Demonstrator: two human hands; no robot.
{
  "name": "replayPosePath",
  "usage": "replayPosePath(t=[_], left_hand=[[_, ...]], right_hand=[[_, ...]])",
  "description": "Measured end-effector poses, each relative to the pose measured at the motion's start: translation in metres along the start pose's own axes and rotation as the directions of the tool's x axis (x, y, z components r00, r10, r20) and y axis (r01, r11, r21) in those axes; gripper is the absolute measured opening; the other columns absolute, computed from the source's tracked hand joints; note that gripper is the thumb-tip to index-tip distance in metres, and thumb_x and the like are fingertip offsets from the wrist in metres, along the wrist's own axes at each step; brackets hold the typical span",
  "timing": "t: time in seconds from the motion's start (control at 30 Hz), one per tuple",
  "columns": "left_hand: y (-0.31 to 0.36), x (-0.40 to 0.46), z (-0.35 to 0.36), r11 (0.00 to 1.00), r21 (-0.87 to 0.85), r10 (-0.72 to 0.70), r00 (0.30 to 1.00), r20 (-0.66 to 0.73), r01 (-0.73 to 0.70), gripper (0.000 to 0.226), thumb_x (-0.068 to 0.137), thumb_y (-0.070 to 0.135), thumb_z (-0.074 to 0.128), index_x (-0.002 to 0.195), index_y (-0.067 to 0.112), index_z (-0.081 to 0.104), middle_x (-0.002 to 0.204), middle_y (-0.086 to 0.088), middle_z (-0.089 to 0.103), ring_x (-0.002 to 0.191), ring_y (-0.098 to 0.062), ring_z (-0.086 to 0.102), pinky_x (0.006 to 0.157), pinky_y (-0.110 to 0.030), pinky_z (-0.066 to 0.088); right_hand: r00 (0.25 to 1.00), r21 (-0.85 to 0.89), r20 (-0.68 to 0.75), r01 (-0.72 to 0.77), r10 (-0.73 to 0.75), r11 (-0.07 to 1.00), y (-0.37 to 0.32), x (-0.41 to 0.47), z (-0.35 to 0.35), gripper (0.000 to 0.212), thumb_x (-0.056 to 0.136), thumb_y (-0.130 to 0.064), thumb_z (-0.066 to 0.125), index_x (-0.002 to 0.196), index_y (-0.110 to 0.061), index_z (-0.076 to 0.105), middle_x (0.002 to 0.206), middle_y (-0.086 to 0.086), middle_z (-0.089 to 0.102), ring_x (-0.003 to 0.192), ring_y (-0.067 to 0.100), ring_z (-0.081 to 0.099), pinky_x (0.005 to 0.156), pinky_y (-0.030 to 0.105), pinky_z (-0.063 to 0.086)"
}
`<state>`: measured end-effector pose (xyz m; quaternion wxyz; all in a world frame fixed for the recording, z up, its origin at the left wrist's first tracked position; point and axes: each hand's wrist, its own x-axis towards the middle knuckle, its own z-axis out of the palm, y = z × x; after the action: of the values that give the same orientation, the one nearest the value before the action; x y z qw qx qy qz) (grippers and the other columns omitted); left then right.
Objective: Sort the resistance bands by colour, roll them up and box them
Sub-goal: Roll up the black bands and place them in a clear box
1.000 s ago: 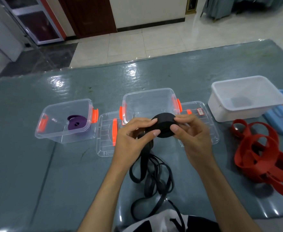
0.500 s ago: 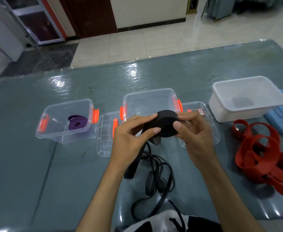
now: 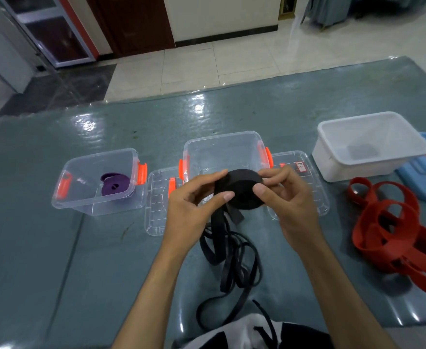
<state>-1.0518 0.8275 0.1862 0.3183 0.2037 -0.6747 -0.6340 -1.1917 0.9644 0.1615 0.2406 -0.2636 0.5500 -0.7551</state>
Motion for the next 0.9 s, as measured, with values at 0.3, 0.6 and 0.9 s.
replayPosePath(t=[0.3, 0.6, 0.9], left_hand=[[-0.007, -0.003, 0.003, 0.998, 0.005, -0.060, 0.998, 0.034, 0.060, 0.044, 0.080, 0.009, 0.083, 0.122, 0.022, 0.075, 0.120, -0.002, 0.074, 0.115, -0.014, 0.069, 0.096, -0.027, 0.056], [-0.008, -0.012, 0.015, 0.997, -0.037, -0.065, 0.990, -0.123, 0.061, 0.032, 0.081, 0.002, 0.084, 0.109, 0.012, 0.074, 0.106, 0.001, 0.079, 0.105, -0.015, 0.075, 0.087, -0.019, 0.055], [-0.011, -0.005, 0.006, 0.997, 0.071, 0.009, 0.995, -0.098, -0.002, 0.028, 0.088, 0.003, 0.079, 0.113, 0.014, 0.076, 0.113, 0.001, 0.077, 0.113, -0.022, 0.072, 0.098, -0.032, 0.056]], right_hand=[[0.997, 0.048, -0.052, 0.056, -0.054, 0.997, 0.001, -0.002, 0.002, 0.019, 0.088, -0.009, 0.077, 0.102, -0.020, 0.072, 0.103, 0.013, 0.073, 0.096, 0.034, 0.074, 0.073, 0.042, 0.062], [0.998, 0.044, 0.011, 0.057, -0.057, 0.997, -0.006, 0.003, 0.002, 0.021, 0.083, -0.011, 0.078, 0.100, -0.018, 0.069, 0.095, 0.005, 0.074, 0.095, 0.030, 0.075, 0.073, 0.037, 0.060], [0.999, -0.105, 0.053, 0.000, 0.005, 0.995, 0.001, 0.007, 0.000, 0.022, 0.081, -0.017, 0.087, 0.089, -0.015, 0.067, 0.101, 0.013, 0.074, 0.100, 0.030, 0.075, 0.091, 0.049, 0.059]])
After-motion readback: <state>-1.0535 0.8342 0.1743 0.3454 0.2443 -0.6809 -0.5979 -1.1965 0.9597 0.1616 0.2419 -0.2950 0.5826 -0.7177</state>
